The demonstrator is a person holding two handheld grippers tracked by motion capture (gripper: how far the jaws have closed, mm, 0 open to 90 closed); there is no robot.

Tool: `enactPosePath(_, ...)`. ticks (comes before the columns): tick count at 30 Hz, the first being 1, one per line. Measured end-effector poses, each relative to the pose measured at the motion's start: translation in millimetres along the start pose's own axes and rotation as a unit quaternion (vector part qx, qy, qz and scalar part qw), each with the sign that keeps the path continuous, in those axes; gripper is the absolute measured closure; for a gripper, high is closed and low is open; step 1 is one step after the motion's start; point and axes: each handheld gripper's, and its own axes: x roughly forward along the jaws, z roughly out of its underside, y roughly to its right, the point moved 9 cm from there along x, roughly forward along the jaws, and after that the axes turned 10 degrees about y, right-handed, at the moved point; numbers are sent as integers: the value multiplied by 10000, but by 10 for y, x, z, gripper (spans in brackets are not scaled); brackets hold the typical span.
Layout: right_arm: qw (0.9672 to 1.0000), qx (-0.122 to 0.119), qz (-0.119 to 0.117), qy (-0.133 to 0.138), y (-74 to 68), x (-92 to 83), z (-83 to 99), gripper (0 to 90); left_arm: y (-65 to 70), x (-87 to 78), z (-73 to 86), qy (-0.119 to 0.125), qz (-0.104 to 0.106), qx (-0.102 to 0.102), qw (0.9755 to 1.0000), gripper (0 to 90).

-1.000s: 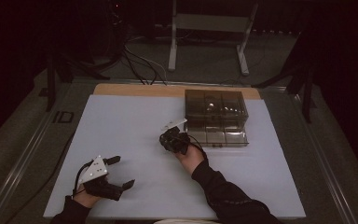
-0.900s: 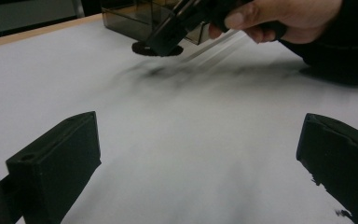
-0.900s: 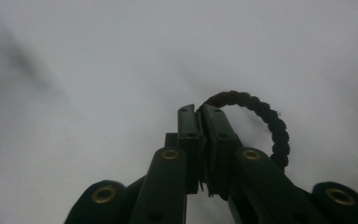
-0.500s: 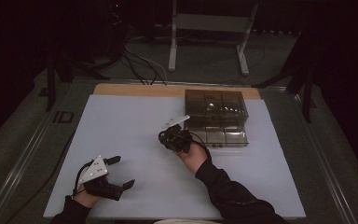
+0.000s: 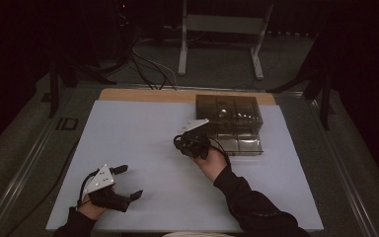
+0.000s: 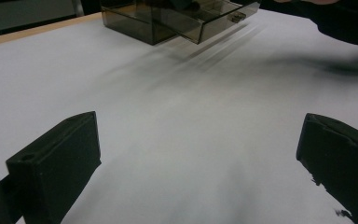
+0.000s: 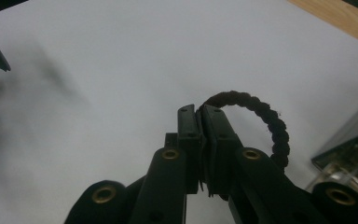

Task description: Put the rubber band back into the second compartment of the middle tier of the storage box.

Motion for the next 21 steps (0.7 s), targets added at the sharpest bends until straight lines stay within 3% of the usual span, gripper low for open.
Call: enactPosePath(21,9997,82,222,62,248,-338,47,870,1,-1,3,-30,6,19,10000,9)
